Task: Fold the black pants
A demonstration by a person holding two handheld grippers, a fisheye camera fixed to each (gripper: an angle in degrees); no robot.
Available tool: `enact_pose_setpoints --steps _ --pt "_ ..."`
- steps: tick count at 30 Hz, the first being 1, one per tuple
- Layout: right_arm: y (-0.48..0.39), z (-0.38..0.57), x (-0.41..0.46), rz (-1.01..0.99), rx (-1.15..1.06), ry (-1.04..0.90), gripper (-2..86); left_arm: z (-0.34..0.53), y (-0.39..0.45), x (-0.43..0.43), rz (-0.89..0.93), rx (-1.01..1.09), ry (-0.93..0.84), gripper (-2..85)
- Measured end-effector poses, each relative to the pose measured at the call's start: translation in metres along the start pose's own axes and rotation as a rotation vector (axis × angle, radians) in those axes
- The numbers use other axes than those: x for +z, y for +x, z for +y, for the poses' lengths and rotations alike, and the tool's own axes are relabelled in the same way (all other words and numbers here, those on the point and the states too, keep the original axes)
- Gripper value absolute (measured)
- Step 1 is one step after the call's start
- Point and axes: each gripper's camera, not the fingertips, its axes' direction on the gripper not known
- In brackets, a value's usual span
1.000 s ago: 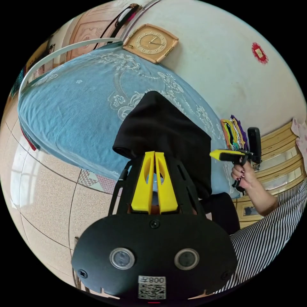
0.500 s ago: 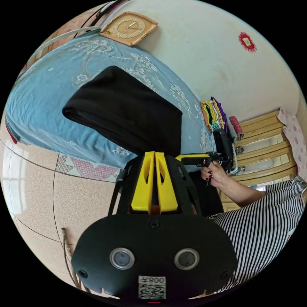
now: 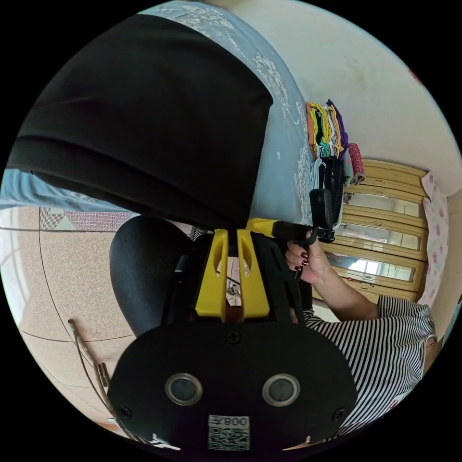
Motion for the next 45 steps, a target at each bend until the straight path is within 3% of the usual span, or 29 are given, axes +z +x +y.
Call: enact_pose_setpoints --steps 12,28,36,42,45 --pt "0.098 0.016 0.061 -0.344 0.127 0.041 9.8 0.016 0.004 0.025 0.111 0.05 0.087 2.2" --pt "0.16 0.039 0.129 -0.486 0.174 0.075 14.5 0.059 -0.032 0.046 0.201 0.052 0.1 2.2" --pt "0.169 0.024 0.163 -0.464 0.186 0.042 6.5 0.092 -0.063 0.039 0.199 0.052 0.102 2.8" --pt "0.159 0.025 0.166 -0.521 0.152 0.066 3.0 0.148 -0.134 -0.006 0.244 -0.113 0.323 5.7" --pt "0.149 0.019 0.167 -0.532 0.121 0.072 2.0 0.176 -0.189 -0.026 0.392 -0.259 0.502 10.2"
